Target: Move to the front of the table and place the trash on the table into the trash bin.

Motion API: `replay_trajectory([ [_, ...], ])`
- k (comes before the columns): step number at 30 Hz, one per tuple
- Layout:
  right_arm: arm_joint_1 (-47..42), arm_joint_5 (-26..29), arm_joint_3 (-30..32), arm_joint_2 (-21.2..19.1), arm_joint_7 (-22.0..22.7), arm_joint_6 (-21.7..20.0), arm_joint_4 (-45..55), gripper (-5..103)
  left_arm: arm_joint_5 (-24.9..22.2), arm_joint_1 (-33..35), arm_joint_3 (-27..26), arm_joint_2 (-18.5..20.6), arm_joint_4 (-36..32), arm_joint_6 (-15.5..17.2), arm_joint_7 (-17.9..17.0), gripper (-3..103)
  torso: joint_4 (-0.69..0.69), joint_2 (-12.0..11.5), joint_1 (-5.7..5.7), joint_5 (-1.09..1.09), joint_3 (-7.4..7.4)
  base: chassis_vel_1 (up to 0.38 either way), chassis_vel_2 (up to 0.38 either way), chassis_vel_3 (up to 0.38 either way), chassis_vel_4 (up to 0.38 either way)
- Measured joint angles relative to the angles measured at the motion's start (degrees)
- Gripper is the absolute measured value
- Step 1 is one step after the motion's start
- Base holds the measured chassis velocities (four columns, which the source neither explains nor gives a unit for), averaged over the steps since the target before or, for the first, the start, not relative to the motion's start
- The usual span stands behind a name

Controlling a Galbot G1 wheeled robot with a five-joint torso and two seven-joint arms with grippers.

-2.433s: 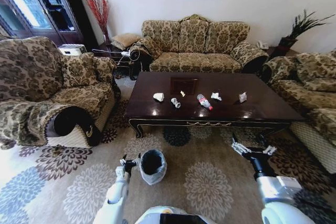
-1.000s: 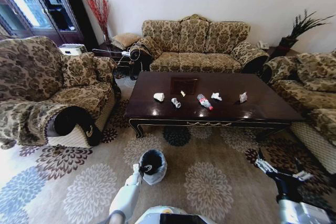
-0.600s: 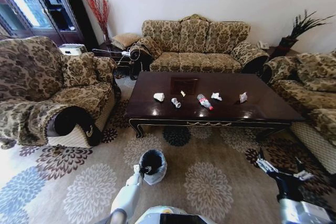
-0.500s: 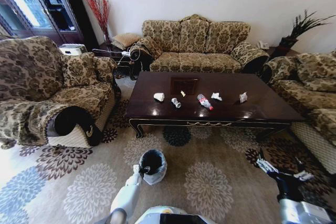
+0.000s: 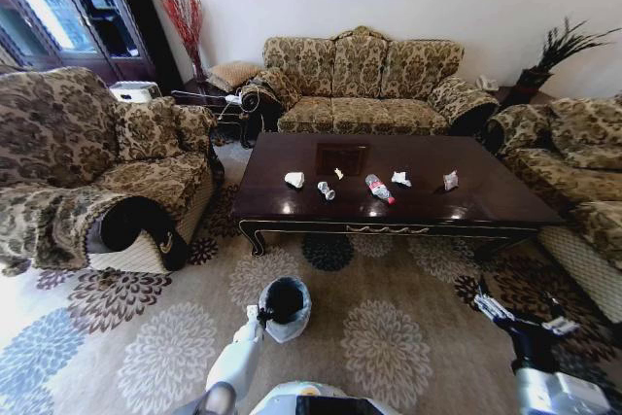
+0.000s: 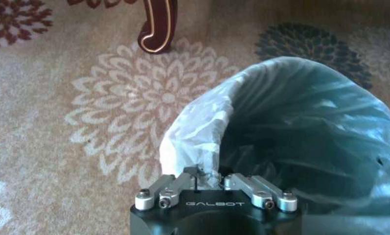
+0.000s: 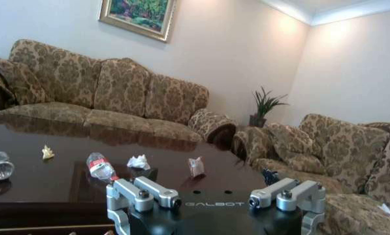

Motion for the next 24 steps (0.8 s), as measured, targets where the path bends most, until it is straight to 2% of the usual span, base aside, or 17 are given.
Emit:
replay_trajectory([
  [2, 0.2, -0.1, 0.0, 0.1, 0.0, 0.0, -0.2, 100, -0.1, 0.2, 0.0, 0.0, 0.0, 0.0, 0.0, 12, 0.0, 0.0, 0.0, 0.0, 0.0, 0.0, 0.0, 0.0, 0.0],
  [4, 0.2, -0.1, 0.0, 0.1, 0.0, 0.0, -0.2, 100, -0.1, 0.2, 0.0, 0.1, 0.0, 0.0, 0.1, 12, 0.0, 0.0, 0.0, 0.01, 0.0, 0.0, 0.0, 0.0, 0.0],
  [6, 0.4, -0.3, -0.1, 0.1, 0.0, -0.1, -0.3, 100, -0.1, 0.5, 0.0, 0.2, 0.0, 0.1, 0.5, 5, 0.0, 0.0, 0.0, 0.01, 0.0, 0.0, 0.0, 0.0, 0.0],
  [8, 0.6, -0.4, -0.2, 0.1, 0.0, -0.2, -0.4, 100, -0.3, 0.8, 0.0, 0.3, -0.4, 0.1, 0.6, 3, 0.0, 0.0, 0.0, -0.06, 0.01, 0.0, 0.0, 0.0, 0.0],
  [10, 0.9, -0.5, -0.2, 0.0, 0.0, -0.4, -0.5, 100, -0.3, 1.5, 0.0, 0.6, -2.3, 0.5, 0.7, 3, -0.01, 0.0, 0.0, 0.05, 0.0, 0.0, 0.0, 0.0, 0.0],
  [12, 1.1, -0.5, -0.3, 0.0, 0.0, -0.7, -0.5, 100, -0.4, 2.1, 0.1, 0.8, -3.8, 1.2, 0.7, 3, 0.0, 0.0, 0.0, 0.04, 0.01, 0.0, 0.0, 0.0, 0.0],
  [16, 1.9, -0.6, -0.5, -0.4, 0.1, -1.5, -0.6, 100, -1.8, 5.6, 1.1, 1.9, -12.4, 4.1, 0.8, 3, -0.01, 0.0, 0.0, 0.01, 0.0, 0.0, 0.0, 0.0, 0.0],
  [17, 1.9, -0.6, -0.5, -0.4, 0.1, -1.5, -0.6, 100, -1.8, 5.6, 1.1, 1.9, -12.4, 4.1, 0.8, 3, -0.01, 0.0, 0.0, 0.01, 0.0, 0.0, 0.0, 0.0, 0.0],
  [20, 2.7, 0.0, -0.6, -1.5, 0.3, -2.4, -0.4, 100, -2.3, 11.0, 1.5, 3.6, -22.7, 5.9, 0.7, 3, -0.01, 0.0, 0.0, 0.01, 0.0, 0.0, 0.0, 0.0, 0.0],
  [21, 2.7, 0.0, -0.6, -1.5, 0.3, -2.4, -0.4, 100, -2.3, 11.0, 1.5, 3.6, -22.7, 5.9, 0.7, 3, -0.01, 0.0, 0.0, 0.01, 0.0, 0.0, 0.0, 0.0, 0.0],
  [24, 4.0, 0.9, -1.0, -3.5, 0.3, -3.5, -0.6, 100, -2.4, 18.2, 0.9, 5.2, -36.3, 6.8, 0.4, 3, 0.02, 0.0, 0.0, 0.02, 0.0, 0.0, 0.0, 0.0, 0.0],
])
